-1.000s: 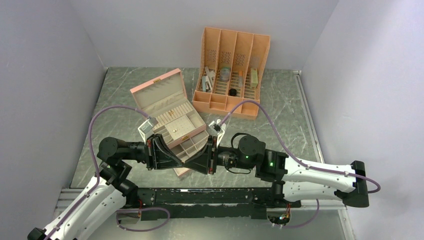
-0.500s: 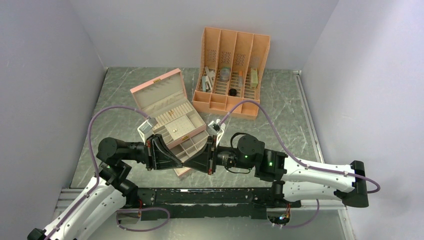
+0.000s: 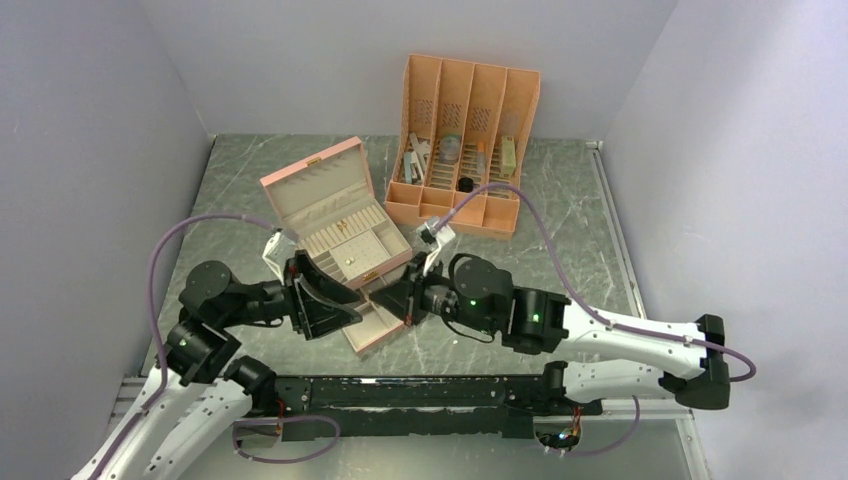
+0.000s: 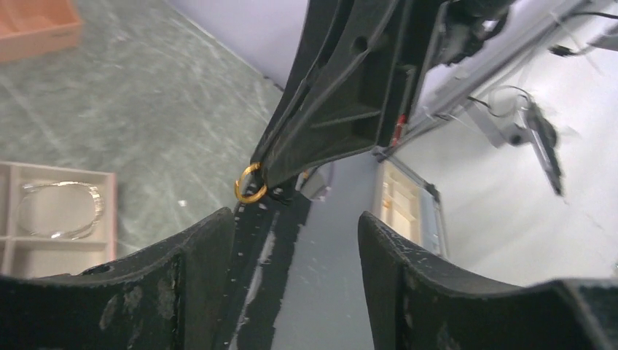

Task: Organize the mixed jewelry

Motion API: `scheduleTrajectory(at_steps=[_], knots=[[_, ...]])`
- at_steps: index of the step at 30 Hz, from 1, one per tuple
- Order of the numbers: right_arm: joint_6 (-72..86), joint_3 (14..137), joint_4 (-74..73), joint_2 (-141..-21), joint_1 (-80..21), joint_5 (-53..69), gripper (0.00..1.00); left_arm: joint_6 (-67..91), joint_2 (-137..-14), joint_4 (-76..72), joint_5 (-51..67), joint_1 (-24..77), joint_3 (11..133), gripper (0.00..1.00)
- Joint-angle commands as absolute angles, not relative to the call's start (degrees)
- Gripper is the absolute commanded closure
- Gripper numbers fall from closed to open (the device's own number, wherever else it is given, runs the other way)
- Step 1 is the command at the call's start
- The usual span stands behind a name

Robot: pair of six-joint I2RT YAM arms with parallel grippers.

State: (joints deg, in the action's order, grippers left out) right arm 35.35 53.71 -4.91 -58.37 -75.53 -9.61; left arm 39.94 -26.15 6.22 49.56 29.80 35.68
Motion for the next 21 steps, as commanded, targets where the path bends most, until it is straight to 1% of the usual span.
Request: scheduleTrajectory(at_steps=[1, 7, 11, 15, 21], knots=[[30.1, 61.2, -12.1, -63.3, -75.0, -22.7, 1.00, 30.0, -24.0, 22.1, 36.7, 29.4, 40.5, 0.30], [24.4, 68.6, -13.7, -72.5, -71.5, -25.2, 1.00, 27.0, -22.6, 29.9, 26.0, 29.4, 44.7, 0.28], [20.5, 71.6, -12.2, -77.8, -67.0, -21.8, 1.00, 25.6, -21.5, 33.6, 17.3, 29.4, 46.7, 0.27], [17.6, 73.6, -10.2, -83.0, -63.5, -18.9, 1.00, 26.4, -21.2, 37.4, 6.3, 29.4, 47.3, 0.25], [12.6, 77.0, -6.9, -91.9, -60.1, -18.4, 1.00, 26.4, -20.4, 35.5, 3.4, 29.4, 45.3, 0.25]])
